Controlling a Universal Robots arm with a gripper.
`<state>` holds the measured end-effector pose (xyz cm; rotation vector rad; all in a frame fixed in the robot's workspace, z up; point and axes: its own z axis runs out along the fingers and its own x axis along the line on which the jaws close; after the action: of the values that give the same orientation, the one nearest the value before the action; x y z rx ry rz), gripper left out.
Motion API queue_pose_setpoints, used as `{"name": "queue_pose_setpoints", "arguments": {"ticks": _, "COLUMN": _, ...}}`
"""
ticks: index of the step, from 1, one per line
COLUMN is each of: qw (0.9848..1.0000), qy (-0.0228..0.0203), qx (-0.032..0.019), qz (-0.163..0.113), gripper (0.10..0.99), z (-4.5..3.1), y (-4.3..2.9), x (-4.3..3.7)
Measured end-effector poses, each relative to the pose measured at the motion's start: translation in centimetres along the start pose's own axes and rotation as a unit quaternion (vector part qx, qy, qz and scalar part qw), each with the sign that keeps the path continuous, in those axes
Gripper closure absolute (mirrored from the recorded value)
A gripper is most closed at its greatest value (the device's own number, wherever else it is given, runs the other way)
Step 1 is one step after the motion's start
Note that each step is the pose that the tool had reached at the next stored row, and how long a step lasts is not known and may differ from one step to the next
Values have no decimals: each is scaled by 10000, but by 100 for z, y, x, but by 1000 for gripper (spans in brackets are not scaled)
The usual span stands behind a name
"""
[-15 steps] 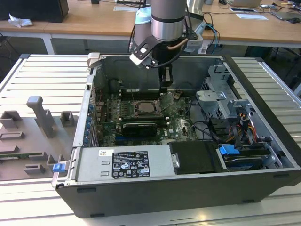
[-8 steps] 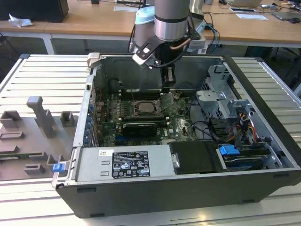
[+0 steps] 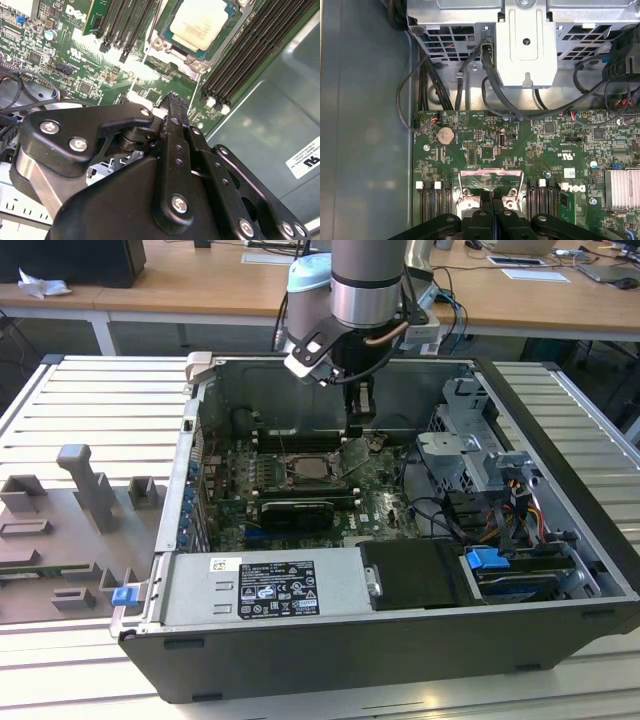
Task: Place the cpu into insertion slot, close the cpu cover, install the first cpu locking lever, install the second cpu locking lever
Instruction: 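Close the cpu cover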
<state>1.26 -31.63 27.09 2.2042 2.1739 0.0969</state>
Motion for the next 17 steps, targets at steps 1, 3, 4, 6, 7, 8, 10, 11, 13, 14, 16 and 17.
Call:
{"name": "queue_pose_setpoints", "arguments": {"ticks": 1, "qw": 10000, "qy": 0, "qx": 0, "qz": 0, "gripper": 980, "z": 0, "y": 1, "x": 0}}
{"name": "queue_pose_setpoints", "arguments": {"ticks": 3, "qw": 10000, "qy": 0, "qx": 0, "qz": -1, "gripper": 980, "z": 1, "y": 6, "x": 0}}
{"name": "queue_pose_setpoints", "arguments": {"ticks": 4, "qw": 10000, "qy": 0, "qx": 0, "qz": -1, "gripper": 980, "z": 1, "y": 11, "x": 0}}
{"name": "queue_pose_setpoints", "arguments": {"ticks": 6, "qw": 10000, "qy": 0, "qx": 0, "qz": 0, "gripper": 980, "z": 2, "y": 27, "x": 0}}
{"name": "queue_pose_setpoints", "arguments": {"ticks": 7, "qw": 10000, "qy": 0, "qx": 0, "qz": 0, "gripper": 980, "z": 3, "y": 36, "x": 1}}
{"name": "queue_pose_setpoints", "arguments": {"ticks": 8, "qw": 10000, "qy": 0, "qx": 0, "qz": -1, "gripper": 980, "z": 4, "y": 50, "x": 1}}
{"name": "queue_pose_setpoints", "arguments": {"ticks": 10, "qw": 10000, "qy": 0, "qx": 0, "qz": 0, "gripper": 980, "z": 6, "y": 72, "x": 1}}
{"name": "queue_pose_setpoints", "arguments": {"ticks": 11, "qw": 10000, "qy": 1, "qx": 0, "qz": 0, "gripper": 980, "z": 7, "y": 83, "x": 1}}
{"name": "queue_pose_setpoints", "arguments": {"ticks": 13, "qw": 10000, "qy": 0, "qx": 0, "qz": 0, "gripper": 980, "z": 8, "y": 110, "x": 1}}
{"name": "queue_pose_setpoints", "arguments": {"ticks": 14, "qw": 10000, "qy": 1, "qx": 0, "qz": 0, "gripper": 980, "z": 10, "y": 128, "x": 2}}
{"name": "queue_pose_setpoints", "arguments": {"ticks": 16, "qw": 10000, "qy": 0, "qx": 0, "qz": -1, "gripper": 980, "z": 11, "y": 146, "x": 2}}
{"name": "queue_pose_setpoints", "arguments": {"ticks": 17, "qw": 10000, "qy": 0, "qx": 0, "qz": 0, "gripper": 980, "z": 12, "y": 152, "x": 2}}
